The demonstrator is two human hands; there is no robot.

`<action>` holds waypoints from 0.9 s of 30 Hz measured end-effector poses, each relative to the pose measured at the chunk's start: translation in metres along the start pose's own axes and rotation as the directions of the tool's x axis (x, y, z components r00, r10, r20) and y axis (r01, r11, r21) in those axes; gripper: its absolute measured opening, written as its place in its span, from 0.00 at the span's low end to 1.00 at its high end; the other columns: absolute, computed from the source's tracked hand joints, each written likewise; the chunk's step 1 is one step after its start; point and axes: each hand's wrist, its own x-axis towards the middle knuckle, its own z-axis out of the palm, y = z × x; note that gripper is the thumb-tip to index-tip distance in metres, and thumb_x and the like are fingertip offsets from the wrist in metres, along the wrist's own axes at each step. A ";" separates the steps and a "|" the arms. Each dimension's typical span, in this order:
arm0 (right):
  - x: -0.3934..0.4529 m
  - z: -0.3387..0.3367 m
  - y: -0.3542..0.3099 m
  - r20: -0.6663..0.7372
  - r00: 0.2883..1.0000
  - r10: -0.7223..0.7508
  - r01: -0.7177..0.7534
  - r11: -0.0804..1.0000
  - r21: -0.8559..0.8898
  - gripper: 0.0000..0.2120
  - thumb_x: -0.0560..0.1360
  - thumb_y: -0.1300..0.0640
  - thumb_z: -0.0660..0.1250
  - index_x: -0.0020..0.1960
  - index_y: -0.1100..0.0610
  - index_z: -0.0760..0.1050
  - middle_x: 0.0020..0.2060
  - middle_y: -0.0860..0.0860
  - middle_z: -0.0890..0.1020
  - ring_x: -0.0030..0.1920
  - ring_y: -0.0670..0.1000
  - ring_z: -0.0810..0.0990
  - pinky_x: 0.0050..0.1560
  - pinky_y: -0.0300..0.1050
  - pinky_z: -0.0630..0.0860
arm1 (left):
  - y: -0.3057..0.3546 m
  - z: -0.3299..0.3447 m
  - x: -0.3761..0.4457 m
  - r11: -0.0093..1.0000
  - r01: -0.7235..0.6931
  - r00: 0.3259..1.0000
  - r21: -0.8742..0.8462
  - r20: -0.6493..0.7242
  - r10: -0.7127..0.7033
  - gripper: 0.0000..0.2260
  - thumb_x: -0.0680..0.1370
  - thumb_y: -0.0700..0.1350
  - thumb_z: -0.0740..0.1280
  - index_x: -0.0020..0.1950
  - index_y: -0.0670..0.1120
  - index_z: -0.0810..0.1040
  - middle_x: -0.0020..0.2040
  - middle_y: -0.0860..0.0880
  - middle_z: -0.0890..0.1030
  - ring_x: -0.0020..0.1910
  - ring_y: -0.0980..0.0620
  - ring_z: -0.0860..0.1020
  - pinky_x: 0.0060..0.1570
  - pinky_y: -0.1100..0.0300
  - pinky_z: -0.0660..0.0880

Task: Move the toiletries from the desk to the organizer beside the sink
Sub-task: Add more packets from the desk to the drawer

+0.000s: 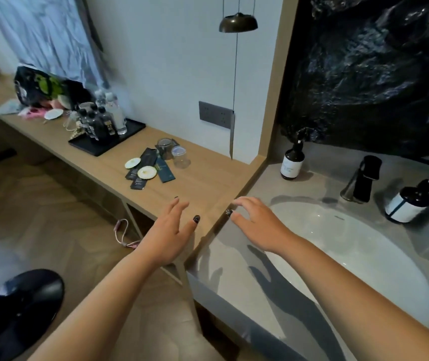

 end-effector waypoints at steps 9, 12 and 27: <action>0.082 0.021 -0.016 0.063 0.998 -0.002 -0.001 0.999 0.048 0.22 0.80 0.44 0.55 0.71 0.53 0.66 0.71 0.48 0.66 0.70 0.47 0.64 0.70 0.44 0.60 | -0.047 -0.017 0.062 0.999 0.048 0.999 -0.001 -0.001 -0.048 0.26 0.81 0.53 0.59 0.77 0.50 0.58 0.79 0.50 0.55 0.77 0.52 0.55 0.73 0.55 0.50; 0.114 0.033 -0.026 0.061 0.998 0.013 -0.016 0.999 0.048 0.23 0.80 0.44 0.54 0.70 0.54 0.67 0.70 0.49 0.67 0.69 0.47 0.66 0.68 0.43 0.60 | -0.074 -0.029 0.093 0.999 0.040 0.999 0.002 0.025 -0.040 0.25 0.81 0.53 0.59 0.77 0.49 0.58 0.79 0.50 0.55 0.76 0.50 0.58 0.73 0.55 0.51; 0.280 0.124 -0.105 -0.068 0.976 0.207 -0.191 0.963 0.190 0.19 0.81 0.46 0.52 0.67 0.53 0.71 0.65 0.48 0.71 0.63 0.45 0.69 0.62 0.40 0.63 | -0.221 -0.126 0.256 0.995 -0.098 0.976 0.013 0.199 0.094 0.26 0.81 0.49 0.61 0.77 0.47 0.58 0.77 0.48 0.59 0.76 0.51 0.57 0.74 0.56 0.54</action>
